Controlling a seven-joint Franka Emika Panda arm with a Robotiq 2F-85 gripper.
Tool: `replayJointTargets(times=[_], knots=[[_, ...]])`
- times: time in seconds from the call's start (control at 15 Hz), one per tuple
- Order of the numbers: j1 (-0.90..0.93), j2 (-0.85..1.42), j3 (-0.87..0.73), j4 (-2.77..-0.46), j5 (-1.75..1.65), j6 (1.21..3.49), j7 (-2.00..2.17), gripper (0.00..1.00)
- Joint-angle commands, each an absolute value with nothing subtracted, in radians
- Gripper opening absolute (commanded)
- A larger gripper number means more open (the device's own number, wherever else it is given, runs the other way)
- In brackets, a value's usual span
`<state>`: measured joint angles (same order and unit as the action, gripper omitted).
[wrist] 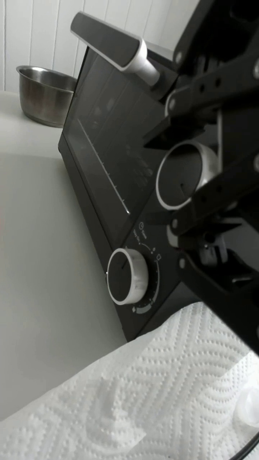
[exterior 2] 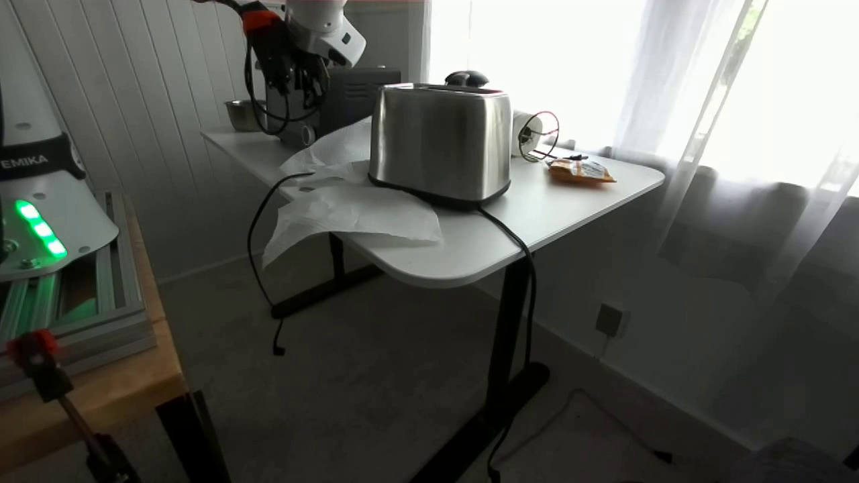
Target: Turn the upper knob to the right on the oven
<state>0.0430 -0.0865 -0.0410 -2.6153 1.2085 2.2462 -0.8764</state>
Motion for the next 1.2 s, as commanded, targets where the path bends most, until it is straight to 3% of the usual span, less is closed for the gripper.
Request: replayJointTargets(times=[0.0, 0.13, 0.33, 1.13], knots=[[0.005, -0.054, -0.049, -2.603, 1.22, 2.231, -0.884, 0.72], [0.001, -0.058, -0.045, -2.608, 1.188, 2.242, -0.868, 0.78], [-0.006, -0.07, -0.038, -2.612, 1.127, 2.257, -0.822, 1.0], [0.017, -0.163, 0.002, -2.611, 0.855, 2.253, -0.677, 1.0]])
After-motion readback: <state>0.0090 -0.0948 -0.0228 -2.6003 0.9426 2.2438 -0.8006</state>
